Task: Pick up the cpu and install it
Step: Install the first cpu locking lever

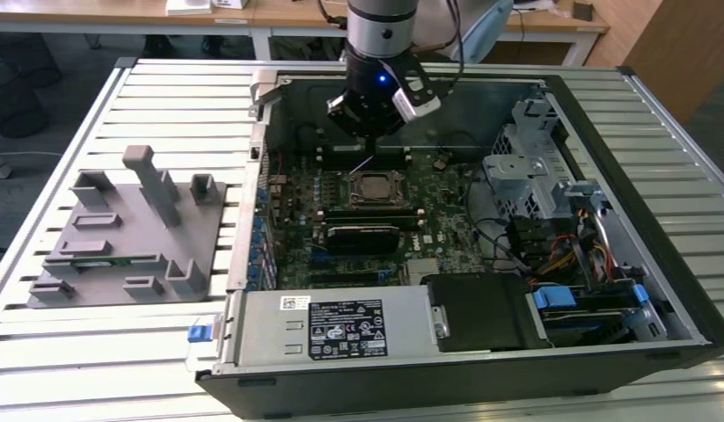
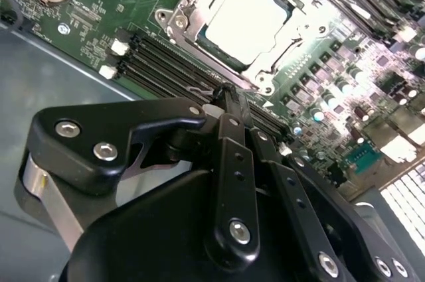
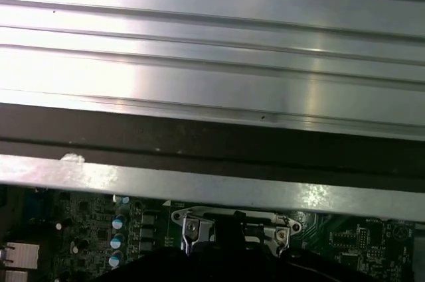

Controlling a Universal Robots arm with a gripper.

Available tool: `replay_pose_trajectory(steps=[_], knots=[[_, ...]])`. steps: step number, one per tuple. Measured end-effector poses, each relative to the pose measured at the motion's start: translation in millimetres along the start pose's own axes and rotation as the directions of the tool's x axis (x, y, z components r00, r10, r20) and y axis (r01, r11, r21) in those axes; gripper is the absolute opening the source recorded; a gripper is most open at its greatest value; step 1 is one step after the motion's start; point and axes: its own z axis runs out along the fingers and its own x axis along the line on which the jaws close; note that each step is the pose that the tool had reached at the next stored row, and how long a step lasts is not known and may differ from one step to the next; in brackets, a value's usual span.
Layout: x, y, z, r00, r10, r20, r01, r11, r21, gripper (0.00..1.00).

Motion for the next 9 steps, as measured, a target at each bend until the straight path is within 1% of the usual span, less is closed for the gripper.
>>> replay_pose_trajectory(steps=[9], knots=[[-5.1, 0.9, 6.3, 1.0, 0.0, -0.001, 0.0, 1.0, 0.0, 0.11]])
